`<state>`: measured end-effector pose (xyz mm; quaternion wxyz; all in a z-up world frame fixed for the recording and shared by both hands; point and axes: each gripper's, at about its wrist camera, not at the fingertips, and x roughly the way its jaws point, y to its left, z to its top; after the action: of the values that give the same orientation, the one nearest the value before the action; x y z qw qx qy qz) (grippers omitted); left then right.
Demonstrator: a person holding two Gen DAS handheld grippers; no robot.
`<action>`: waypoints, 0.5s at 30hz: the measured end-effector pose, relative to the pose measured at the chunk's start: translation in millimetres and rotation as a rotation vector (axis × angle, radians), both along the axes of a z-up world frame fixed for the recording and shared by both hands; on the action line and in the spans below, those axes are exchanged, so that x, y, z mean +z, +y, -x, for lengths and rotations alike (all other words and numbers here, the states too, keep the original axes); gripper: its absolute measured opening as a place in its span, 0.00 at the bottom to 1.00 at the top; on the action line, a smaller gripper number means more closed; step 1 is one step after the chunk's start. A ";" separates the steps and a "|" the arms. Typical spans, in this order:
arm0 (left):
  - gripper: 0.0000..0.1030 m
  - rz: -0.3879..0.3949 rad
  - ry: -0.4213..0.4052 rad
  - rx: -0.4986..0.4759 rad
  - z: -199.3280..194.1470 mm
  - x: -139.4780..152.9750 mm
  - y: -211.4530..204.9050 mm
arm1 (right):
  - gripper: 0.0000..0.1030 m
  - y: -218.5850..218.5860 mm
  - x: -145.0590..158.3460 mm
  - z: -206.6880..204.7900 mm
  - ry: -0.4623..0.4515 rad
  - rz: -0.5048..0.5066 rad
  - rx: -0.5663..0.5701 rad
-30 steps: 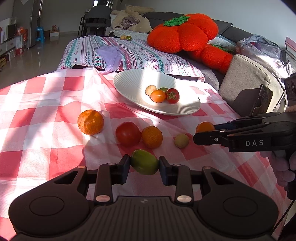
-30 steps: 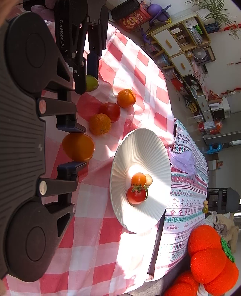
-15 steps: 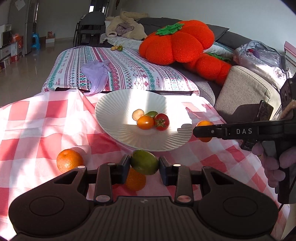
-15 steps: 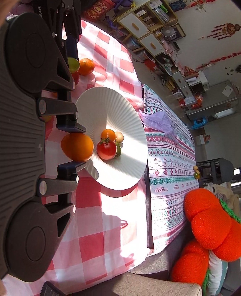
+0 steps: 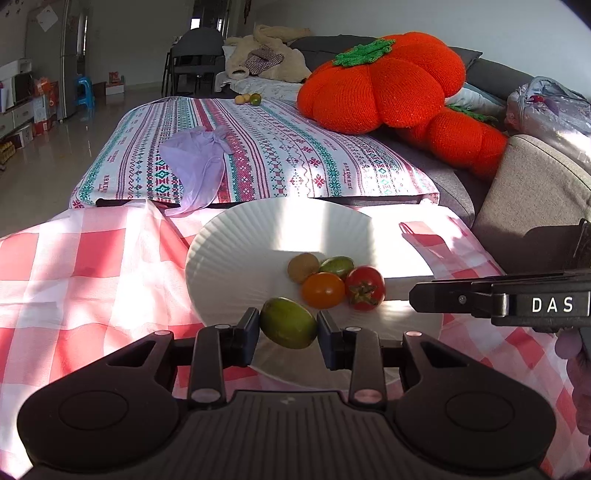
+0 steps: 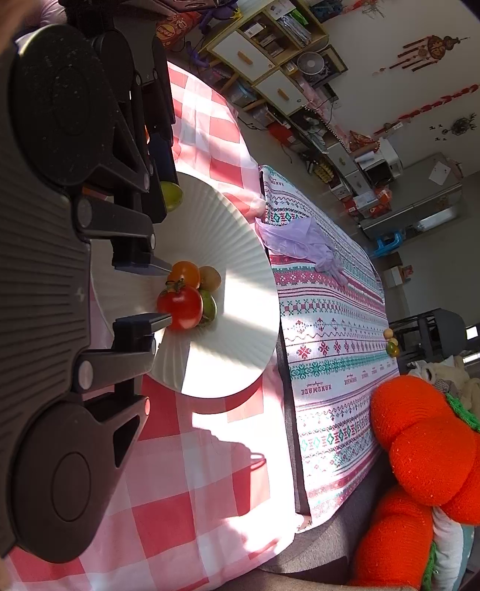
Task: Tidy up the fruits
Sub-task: 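Carry the lime in the left tool and the orange in the right tool over the plate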
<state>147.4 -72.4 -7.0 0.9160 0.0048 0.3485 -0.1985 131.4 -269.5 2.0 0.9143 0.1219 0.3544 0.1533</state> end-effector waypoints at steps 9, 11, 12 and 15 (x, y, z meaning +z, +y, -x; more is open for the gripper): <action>0.46 0.049 -0.026 -0.034 22.8 10.9 9.2 | 0.32 -0.3 -0.4 21.5 0.059 0.053 0.109; 0.46 0.065 -0.031 -0.042 29.1 14.8 11.9 | 0.35 -2.3 -2.4 25.6 0.089 0.068 0.113; 0.46 0.070 -0.034 -0.048 32.7 16.4 12.8 | 0.38 -2.3 -4.1 26.5 0.104 0.074 0.115; 0.46 0.079 -0.034 -0.060 43.2 19.6 16.8 | 0.48 3.2 -12.4 28.2 0.142 0.101 0.130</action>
<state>104.2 -55.6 12.5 0.9150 -0.0175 0.3243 -0.2396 103.2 -266.3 -10.4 0.8802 0.0632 0.4325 0.1852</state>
